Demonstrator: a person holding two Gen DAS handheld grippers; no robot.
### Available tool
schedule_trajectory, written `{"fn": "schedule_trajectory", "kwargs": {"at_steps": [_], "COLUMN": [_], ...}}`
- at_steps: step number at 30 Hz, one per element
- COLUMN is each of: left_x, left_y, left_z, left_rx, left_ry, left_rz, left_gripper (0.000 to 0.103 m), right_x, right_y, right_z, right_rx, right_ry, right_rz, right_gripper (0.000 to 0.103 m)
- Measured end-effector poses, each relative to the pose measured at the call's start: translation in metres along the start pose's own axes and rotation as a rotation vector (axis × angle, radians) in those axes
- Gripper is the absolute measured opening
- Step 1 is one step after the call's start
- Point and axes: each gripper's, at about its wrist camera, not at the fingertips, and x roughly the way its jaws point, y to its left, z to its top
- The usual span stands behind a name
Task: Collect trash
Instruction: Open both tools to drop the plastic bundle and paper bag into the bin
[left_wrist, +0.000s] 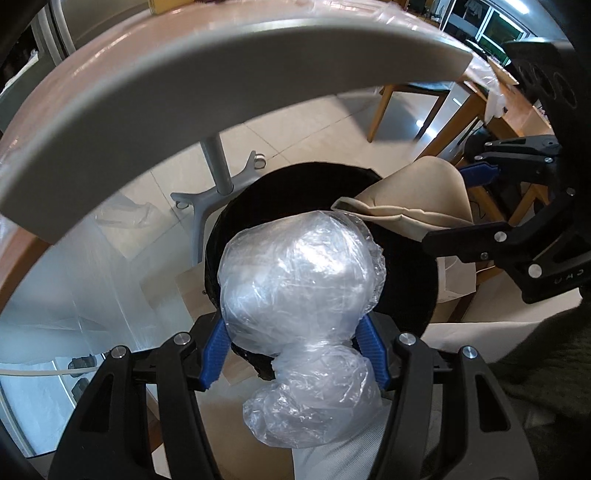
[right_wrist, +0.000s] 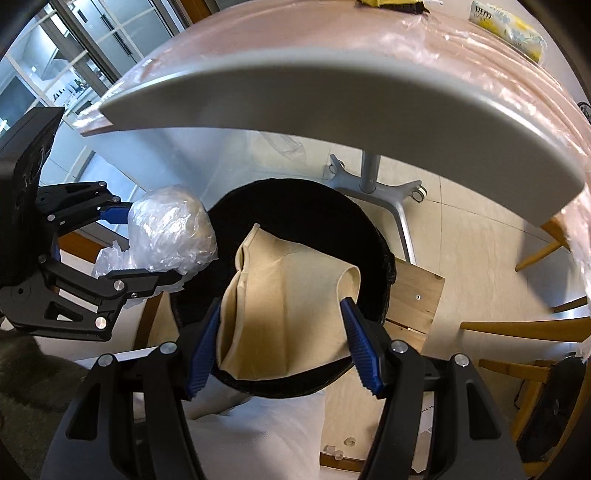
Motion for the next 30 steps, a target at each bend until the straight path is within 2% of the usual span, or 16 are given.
{"fn": "schedule_trajectory", "kwargs": {"at_steps": [14,16,18,21,26,28,30], "left_x": [0.026,0.025,0.024,0.018,-0.016,-0.042,-0.075], "left_y": [0.000,0.004,0.005,0.006,0.008,0.008,0.007], "left_z": [0.009,0.009,0.009,0.007,0.003,0.004,0.012], "left_rx": [-0.005,-0.014,-0.023,-0.029,-0.038,-0.033,-0.013], "left_ry": [0.028,0.026,0.027,0.023,-0.026,-0.068,-0.131], "left_rz": [0.000,-0.014,-0.016,-0.016,0.009,0.005,-0.012], "left_gripper": [0.062,0.071,0.080,0.083,0.083,0.083,0.083], "right_x": [0.015,0.012,0.008,-0.002,-0.043,-0.070,-0.105], "right_y": [0.004,0.001,-0.004,-0.006,-0.002,0.002,0.009], "right_z": [0.004,0.004,0.003,0.002,-0.001,0.001,0.009], "right_rx": [0.018,0.033,0.050,0.052,0.026,0.005,-0.037], "right_ry": [0.012,0.001,-0.006,-0.011,-0.058,-0.104,-0.190], "right_rz": [-0.050,-0.065,-0.067,-0.067,-0.056,-0.037,-0.050], "right_gripper": [0.064,0.068,0.077,0.078,0.078,0.078,0.079]}}
